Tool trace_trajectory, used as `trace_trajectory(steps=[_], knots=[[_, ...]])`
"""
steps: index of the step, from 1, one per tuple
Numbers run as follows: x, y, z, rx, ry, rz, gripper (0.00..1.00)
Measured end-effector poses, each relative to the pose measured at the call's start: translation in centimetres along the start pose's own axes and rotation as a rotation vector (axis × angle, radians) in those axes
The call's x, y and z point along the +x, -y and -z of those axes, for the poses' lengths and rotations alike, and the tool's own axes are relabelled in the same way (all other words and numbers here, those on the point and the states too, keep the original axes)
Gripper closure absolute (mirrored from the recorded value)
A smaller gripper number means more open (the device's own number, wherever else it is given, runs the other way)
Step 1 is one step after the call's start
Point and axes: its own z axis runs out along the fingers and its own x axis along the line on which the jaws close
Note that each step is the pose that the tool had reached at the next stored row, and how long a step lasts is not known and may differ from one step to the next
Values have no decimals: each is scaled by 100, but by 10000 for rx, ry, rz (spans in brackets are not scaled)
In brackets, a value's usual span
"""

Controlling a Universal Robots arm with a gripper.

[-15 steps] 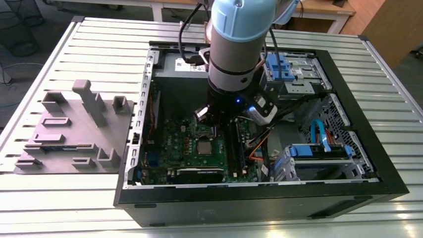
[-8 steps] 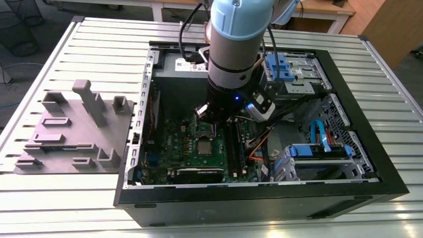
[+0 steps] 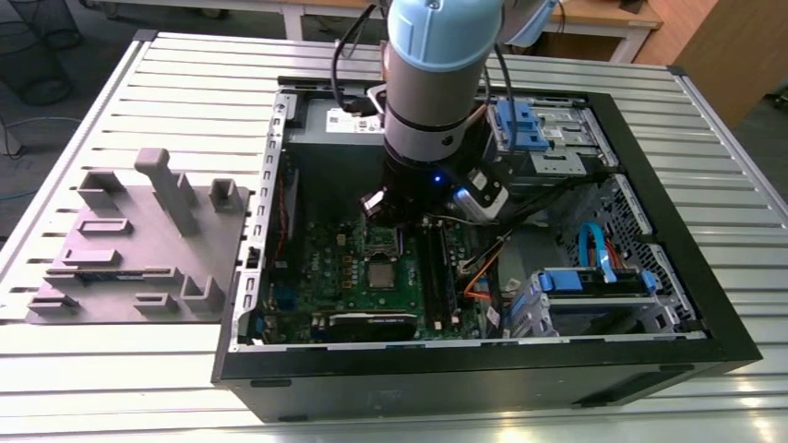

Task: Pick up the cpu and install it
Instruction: 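Close the cpu cover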

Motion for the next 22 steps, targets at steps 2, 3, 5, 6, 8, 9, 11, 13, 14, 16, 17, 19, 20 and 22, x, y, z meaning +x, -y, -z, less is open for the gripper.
trace_trajectory(steps=[2,3,5,6,8,9,11,13,14,16,17,19,20,22], knots=[[13,-16,-8,1,2,1,89],[19,-21,-10,3,2,2,89],[26,-25,-11,3,-1,2,89],[26,-25,-11,3,-1,2,89],[26,-26,-9,1,2,1,89],[26,-26,0,0,3,1,89],[25,-28,29,3,7,1,89],[24,-29,56,8,17,1,89],[24,-29,68,10,21,2,89],[25,-28,88,15,32,3,89],[28,-26,97,19,40,4,89],[34,-19,112,24,60,6,89],[39,-13,118,28,67,7,89],[47,3,128,35,80,10,89]])
